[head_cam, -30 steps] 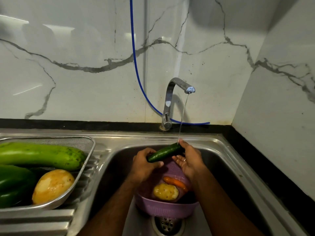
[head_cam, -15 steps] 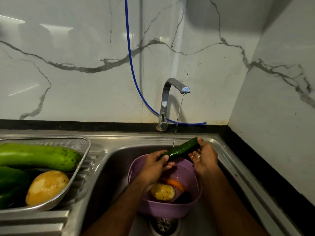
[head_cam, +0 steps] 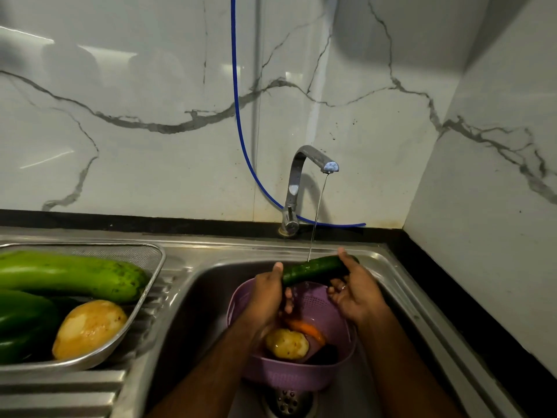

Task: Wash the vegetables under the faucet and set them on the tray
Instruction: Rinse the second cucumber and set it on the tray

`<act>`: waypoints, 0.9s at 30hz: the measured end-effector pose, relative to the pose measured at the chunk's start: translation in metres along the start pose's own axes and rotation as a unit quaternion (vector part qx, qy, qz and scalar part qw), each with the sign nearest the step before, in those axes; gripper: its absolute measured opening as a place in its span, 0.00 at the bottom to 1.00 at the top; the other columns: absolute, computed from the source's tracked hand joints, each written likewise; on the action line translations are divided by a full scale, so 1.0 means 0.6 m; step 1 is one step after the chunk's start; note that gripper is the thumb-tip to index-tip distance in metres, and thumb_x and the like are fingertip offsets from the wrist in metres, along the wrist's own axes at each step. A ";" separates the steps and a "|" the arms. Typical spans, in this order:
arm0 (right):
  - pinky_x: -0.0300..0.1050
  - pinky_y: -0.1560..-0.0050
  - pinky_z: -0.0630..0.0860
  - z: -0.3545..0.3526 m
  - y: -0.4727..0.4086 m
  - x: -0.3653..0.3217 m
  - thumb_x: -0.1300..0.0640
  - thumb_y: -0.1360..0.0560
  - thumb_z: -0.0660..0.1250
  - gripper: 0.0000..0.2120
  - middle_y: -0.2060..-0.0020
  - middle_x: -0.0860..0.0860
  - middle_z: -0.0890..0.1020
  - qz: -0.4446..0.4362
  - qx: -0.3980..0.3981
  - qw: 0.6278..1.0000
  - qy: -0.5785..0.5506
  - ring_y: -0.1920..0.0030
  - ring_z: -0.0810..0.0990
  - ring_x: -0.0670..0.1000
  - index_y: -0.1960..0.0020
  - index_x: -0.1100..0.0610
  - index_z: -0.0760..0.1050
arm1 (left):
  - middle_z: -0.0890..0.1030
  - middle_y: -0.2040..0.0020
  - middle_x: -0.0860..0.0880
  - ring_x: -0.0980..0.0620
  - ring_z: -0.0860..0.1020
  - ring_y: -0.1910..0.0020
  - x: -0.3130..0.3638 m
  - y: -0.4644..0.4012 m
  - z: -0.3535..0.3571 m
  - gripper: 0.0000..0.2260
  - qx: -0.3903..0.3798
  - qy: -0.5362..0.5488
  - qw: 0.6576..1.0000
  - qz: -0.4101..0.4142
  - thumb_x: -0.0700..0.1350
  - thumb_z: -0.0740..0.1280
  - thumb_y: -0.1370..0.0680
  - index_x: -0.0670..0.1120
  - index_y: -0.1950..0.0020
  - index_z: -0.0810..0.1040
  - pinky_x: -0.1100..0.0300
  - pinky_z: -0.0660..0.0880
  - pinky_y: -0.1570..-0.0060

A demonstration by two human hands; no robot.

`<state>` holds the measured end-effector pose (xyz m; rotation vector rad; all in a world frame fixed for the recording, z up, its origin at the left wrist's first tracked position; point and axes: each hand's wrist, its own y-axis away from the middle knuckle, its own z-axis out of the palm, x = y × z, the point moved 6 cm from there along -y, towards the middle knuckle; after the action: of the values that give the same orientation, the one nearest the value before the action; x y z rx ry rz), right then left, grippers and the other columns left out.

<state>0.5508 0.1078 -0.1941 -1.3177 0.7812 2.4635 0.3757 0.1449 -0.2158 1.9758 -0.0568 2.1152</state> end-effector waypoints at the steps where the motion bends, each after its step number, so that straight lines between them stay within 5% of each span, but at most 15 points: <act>1: 0.51 0.54 0.78 0.007 0.002 0.007 0.50 0.23 0.73 0.21 0.44 0.59 0.86 0.005 -0.011 1.000 0.016 0.45 0.85 0.58 0.33 0.56 0.75 | 0.73 0.73 0.44 0.49 0.70 0.78 0.004 0.002 -0.009 0.24 0.019 -0.011 1.000 -0.006 0.53 0.53 0.14 0.40 0.62 0.76 0.63 0.65 0.78; 5: 0.46 0.65 0.78 0.031 0.016 0.033 0.48 0.20 0.70 0.17 0.50 0.57 0.85 0.039 -0.027 0.996 0.078 0.59 0.87 0.52 0.36 0.56 0.75 | 0.73 0.75 0.44 0.47 0.70 0.80 -0.003 -0.011 -0.044 0.23 0.043 -0.046 0.997 -0.039 0.52 0.55 0.18 0.39 0.64 0.77 0.66 0.61 0.80; 9: 0.39 0.78 0.74 0.030 0.012 0.043 0.47 0.18 0.67 0.17 0.58 0.55 0.83 0.046 -0.031 0.992 0.109 0.75 0.82 0.46 0.36 0.58 0.75 | 0.79 0.70 0.45 0.49 0.74 0.75 -0.003 -0.018 -0.055 0.27 0.027 -0.110 0.993 -0.030 0.65 0.58 0.21 0.44 0.62 0.82 0.62 0.67 0.69; 13: 0.41 0.76 0.76 0.047 0.008 0.053 0.48 0.19 0.68 0.17 0.59 0.56 0.84 0.053 -0.049 0.991 0.113 0.73 0.82 0.48 0.36 0.59 0.75 | 0.78 0.70 0.43 0.50 0.69 0.80 0.022 0.018 -0.059 0.23 -0.026 -0.090 0.996 0.008 0.57 0.62 0.18 0.41 0.62 0.81 0.67 0.62 0.80; 16: 0.40 0.75 0.76 0.058 0.010 0.070 0.44 0.18 0.66 0.20 0.49 0.59 0.84 0.063 -0.045 0.988 0.136 0.64 0.82 0.50 0.34 0.57 0.75 | 0.80 0.67 0.40 0.52 0.70 0.78 0.020 0.028 -0.067 0.15 -0.052 -0.111 0.992 0.028 0.50 0.63 0.17 0.44 0.58 0.82 0.68 0.62 0.81; 18: 0.39 0.76 0.75 0.062 0.010 0.079 0.43 0.18 0.65 0.22 0.50 0.59 0.84 0.076 -0.055 0.987 0.130 0.68 0.83 0.50 0.34 0.58 0.76 | 0.81 0.68 0.42 0.53 0.72 0.78 0.016 0.023 -0.076 0.13 -0.042 -0.133 0.990 0.031 0.47 0.64 0.17 0.42 0.55 0.83 0.67 0.66 0.80; 21: 0.46 0.70 0.80 0.069 0.018 0.081 0.37 0.20 0.64 0.24 0.54 0.60 0.86 0.101 -0.060 0.985 0.128 0.65 0.85 0.55 0.39 0.58 0.77 | 0.82 0.67 0.42 0.52 0.75 0.76 0.003 0.018 -0.079 0.11 -0.057 -0.129 0.990 0.014 0.44 0.64 0.18 0.38 0.50 0.83 0.65 0.71 0.78; 23: 0.56 0.55 0.84 0.068 0.013 0.081 0.35 0.20 0.63 0.25 0.55 0.61 0.86 0.100 -0.044 0.984 0.139 0.55 0.86 0.60 0.43 0.57 0.76 | 0.82 0.66 0.42 0.51 0.75 0.74 -0.008 0.018 -0.071 0.12 -0.081 -0.115 0.990 -0.015 0.44 0.62 0.17 0.38 0.48 0.82 0.64 0.72 0.76; 27: 0.60 0.38 0.80 0.072 0.000 0.068 0.35 0.18 0.59 0.22 0.47 0.61 0.82 0.058 -0.034 0.987 0.148 0.47 0.84 0.59 0.37 0.52 0.74 | 0.75 0.70 0.44 0.53 0.67 0.79 -0.013 0.019 -0.052 0.17 -0.092 -0.053 0.991 -0.077 0.47 0.51 0.13 0.46 0.45 0.79 0.68 0.59 0.83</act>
<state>0.4977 0.1306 -0.2084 -1.7387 0.8693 2.4309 0.3432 0.1387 -0.2242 1.9175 -0.1115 1.8387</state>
